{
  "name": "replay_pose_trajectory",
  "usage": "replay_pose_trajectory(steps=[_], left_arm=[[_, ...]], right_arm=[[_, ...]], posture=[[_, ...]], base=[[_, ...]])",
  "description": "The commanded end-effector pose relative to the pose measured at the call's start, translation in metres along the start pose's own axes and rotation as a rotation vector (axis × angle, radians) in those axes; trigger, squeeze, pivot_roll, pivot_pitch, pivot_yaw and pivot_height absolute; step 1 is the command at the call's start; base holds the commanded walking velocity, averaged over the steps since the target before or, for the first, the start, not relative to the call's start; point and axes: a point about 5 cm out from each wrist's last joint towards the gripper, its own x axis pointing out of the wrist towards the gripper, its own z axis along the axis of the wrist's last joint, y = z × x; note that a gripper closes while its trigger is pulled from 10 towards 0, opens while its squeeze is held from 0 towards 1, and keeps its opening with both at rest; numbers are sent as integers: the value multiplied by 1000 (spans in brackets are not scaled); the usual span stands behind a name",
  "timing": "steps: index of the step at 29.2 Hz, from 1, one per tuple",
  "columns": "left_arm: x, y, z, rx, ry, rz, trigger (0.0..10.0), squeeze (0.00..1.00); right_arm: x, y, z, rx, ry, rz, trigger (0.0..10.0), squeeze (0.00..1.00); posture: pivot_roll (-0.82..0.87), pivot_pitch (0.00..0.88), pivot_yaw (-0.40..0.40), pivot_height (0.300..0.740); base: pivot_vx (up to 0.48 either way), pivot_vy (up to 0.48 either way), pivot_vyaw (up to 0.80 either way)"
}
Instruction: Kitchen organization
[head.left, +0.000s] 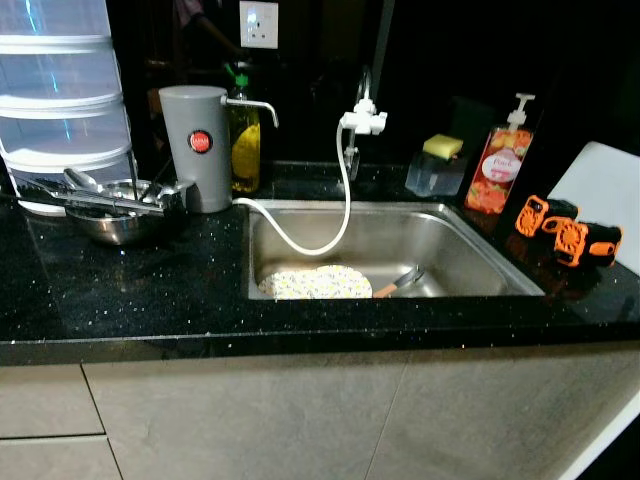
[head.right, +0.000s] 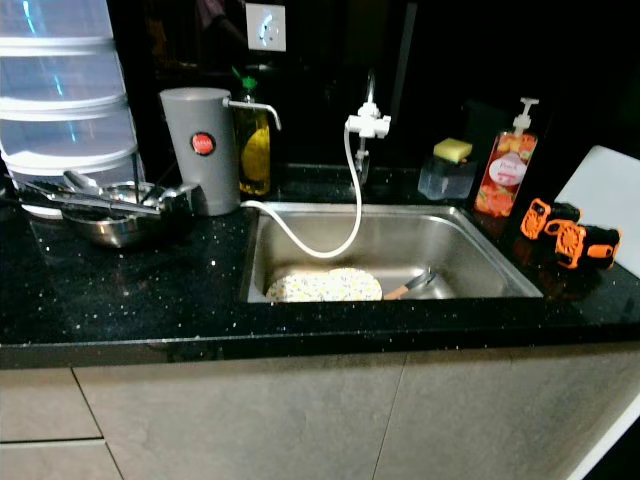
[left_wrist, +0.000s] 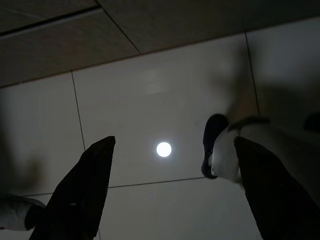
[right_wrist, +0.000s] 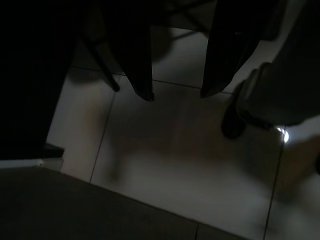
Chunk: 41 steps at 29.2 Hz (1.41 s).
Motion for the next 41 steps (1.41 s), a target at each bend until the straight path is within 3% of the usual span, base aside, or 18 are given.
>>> replay_pose_trajectory(steps=[1,7,12,14,16,19,27,34,36,41], left_arm=[[-1,-8,-3,32,-3,-16,10000,0],[3,-12,-7,24,20,-39,10000,0],[7,-9,-4,35,9,-37,10000,0],[7,-8,-3,42,5,-37,10000,0],[8,-4,1,72,-28,-25,10000,0],[9,-3,2,85,-35,-18,10000,0],[9,-3,2,171,-49,-25,10000,0],[8,11,-4,179,-23,-5,10000,0],[8,23,-5,136,-24,47,10000,0],[8,23,0,100,-54,66,10000,0]], right_arm=[[0,-2,-1,-26,9,-3,10000,0],[0,-1,0,-42,-12,-1,10000,0],[-2,-6,1,-43,-52,-121,10000,0],[-2,-6,1,-49,-53,-117,10000,0],[-2,2,-4,-59,-51,-11,10000,0],[-3,7,-8,-49,-53,41,10000,0],[-6,6,-20,-28,-30,22,10000,0],[-5,11,-14,-5,-54,0,10000,0],[-5,11,-14,-12,-69,11,10000,0],[-8,3,-23,-59,-45,19,10000,0]], posture=[[108,25,-114,740],[106,22,-113,740],[102,23,-102,740],[102,23,-102,740],[93,29,-102,740],[92,32,-97,740],[83,53,-91,740],[72,52,-76,740],[82,67,-97,740],[115,77,-117,740]], base=[[0,0,0],[0,0,0],[0,0,0],[0,0,0],[0,0,0],[0,0,0],[0,0,0],[0,0,0],[0,0,0],[0,0,0]])
